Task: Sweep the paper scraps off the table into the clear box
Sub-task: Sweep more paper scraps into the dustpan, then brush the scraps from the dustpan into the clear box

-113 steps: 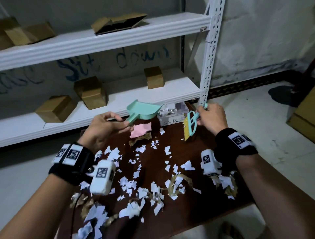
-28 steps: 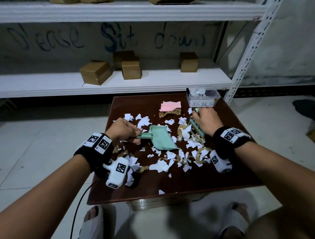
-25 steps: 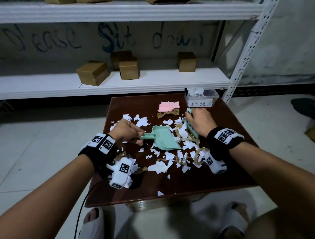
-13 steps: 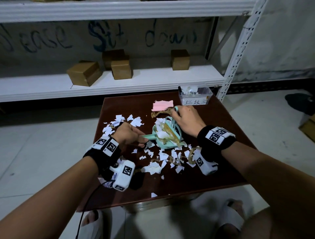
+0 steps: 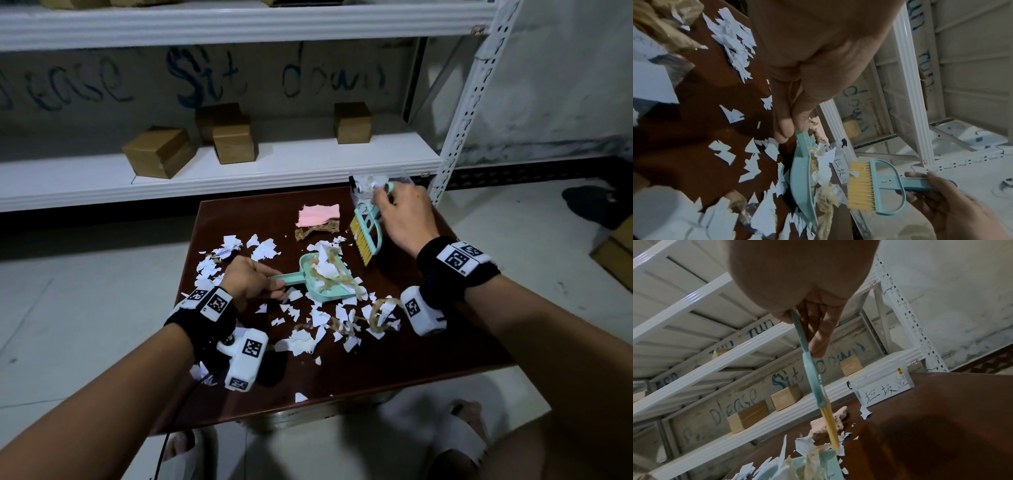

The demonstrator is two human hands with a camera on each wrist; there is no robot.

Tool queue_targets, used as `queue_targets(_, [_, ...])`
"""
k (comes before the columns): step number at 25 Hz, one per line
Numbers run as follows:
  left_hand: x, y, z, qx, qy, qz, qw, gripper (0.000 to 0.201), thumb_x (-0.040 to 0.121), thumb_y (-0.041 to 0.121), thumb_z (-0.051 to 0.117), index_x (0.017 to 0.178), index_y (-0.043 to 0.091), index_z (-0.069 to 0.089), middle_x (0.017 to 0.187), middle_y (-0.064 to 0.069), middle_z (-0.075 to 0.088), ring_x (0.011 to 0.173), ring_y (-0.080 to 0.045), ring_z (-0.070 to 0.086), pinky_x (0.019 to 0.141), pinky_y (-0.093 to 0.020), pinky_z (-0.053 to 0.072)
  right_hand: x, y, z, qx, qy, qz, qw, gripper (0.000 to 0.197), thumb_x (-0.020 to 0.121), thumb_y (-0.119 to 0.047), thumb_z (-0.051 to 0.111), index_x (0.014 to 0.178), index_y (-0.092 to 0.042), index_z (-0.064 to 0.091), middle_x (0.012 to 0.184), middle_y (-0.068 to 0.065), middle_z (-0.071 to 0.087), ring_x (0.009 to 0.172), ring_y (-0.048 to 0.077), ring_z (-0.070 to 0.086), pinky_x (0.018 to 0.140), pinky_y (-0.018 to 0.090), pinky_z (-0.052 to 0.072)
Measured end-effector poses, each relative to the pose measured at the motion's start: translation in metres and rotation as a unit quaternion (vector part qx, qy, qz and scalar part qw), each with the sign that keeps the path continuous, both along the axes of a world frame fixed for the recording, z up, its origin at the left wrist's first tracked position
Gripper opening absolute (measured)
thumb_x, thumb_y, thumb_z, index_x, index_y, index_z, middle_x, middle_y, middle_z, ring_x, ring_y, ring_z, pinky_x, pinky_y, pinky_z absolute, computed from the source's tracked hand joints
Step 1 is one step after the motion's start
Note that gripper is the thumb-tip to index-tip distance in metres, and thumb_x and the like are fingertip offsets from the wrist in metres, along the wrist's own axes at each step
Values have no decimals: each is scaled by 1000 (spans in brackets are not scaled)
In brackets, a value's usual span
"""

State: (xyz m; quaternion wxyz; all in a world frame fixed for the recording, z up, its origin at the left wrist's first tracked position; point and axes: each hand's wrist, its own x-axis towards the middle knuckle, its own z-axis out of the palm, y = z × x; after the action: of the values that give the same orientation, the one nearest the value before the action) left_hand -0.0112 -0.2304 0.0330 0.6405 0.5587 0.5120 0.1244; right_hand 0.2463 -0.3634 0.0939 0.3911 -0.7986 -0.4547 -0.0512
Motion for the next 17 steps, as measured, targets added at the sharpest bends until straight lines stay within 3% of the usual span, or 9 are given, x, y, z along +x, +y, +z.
queue_targets(4, [3, 1, 0, -30, -21, 22, 999, 11, 85, -14, 65, 91, -11, 73, 90, -33, 72, 76, -38, 74, 61, -32, 63, 9, -8, 5, 21, 9, -25, 999, 45, 102, -33, 48, 74, -4, 67, 69, 10, 70, 66, 28, 69, 69, 46, 57])
queue_targets(9, [12, 4, 4, -41, -66, 57, 995, 14, 84, -14, 65, 95, -10, 73, 90, -31, 73, 84, -39, 73, 69, -35, 63, 23, -21, 14, 45, 29, -70, 996, 46, 103, -32, 49, 78, -3, 72, 71, 12, 72, 64, 27, 70, 64, 39, 57])
queue_targets(12, [21, 4, 11, -33, -101, 61, 992, 16, 84, -13, 66, 97, -10, 73, 90, -31, 73, 84, -40, 74, 70, -33, 63, 38, -28, 16, 54, 49, -109, 991, 45, 104, -30, 49, 80, 1, 71, 75, 11, 71, 68, 26, 65, 64, 29, 44])
queue_targets(15, [33, 2, 25, -17, -126, 66, 990, 14, 85, -14, 66, 97, -11, 72, 83, -29, 73, 75, -37, 75, 64, -27, 63, 48, -33, 14, 53, 47, -129, 989, 47, 101, -37, 46, 84, -3, 73, 81, 17, 73, 76, 34, 68, 75, 40, 55])
queue_targets(17, [45, 1, 35, -15, -141, 66, 988, 11, 86, -15, 65, 95, -11, 71, 82, -30, 72, 70, -36, 74, 61, -26, 62, 52, -34, 13, 43, 44, -145, 988, 46, 101, -35, 47, 84, -1, 73, 84, 22, 73, 81, 39, 68, 77, 40, 54])
